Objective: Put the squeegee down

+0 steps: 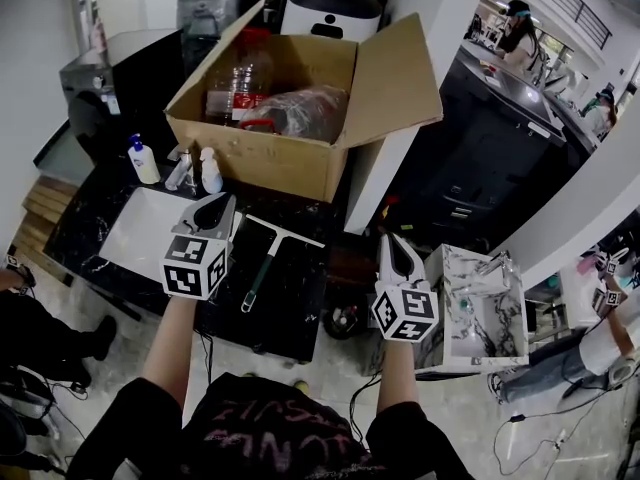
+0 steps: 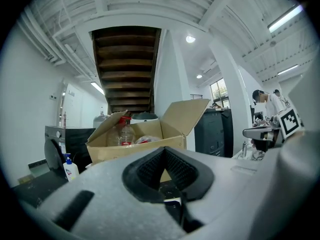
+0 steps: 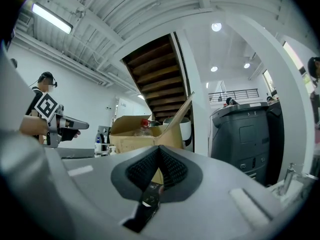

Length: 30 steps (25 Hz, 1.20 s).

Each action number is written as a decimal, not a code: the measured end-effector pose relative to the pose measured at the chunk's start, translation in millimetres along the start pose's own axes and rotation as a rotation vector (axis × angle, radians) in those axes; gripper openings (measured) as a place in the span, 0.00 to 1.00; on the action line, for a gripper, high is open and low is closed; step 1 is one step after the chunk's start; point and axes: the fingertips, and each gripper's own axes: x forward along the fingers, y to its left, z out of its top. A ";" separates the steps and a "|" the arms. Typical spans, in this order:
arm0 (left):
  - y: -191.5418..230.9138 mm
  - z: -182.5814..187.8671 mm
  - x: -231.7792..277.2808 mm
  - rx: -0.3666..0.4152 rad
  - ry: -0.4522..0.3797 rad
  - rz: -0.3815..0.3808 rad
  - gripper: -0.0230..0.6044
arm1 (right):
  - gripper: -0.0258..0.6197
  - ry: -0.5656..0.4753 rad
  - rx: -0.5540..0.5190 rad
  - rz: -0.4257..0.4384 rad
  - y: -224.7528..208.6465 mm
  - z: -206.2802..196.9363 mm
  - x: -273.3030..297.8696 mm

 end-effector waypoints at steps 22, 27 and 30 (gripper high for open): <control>1.8 0.9 3.9 -0.013 -0.013 0.006 0.04 | 0.06 -0.005 -0.014 -0.018 -1.5 6.2 7.4; 4.2 -0.3 3.6 -0.012 -0.014 0.005 0.04 | 0.06 -0.006 -0.015 -0.018 0.9 5.9 8.9; 5.1 0.6 3.7 -0.013 -0.015 0.006 0.04 | 0.06 -0.004 -0.014 -0.021 0.1 5.2 8.3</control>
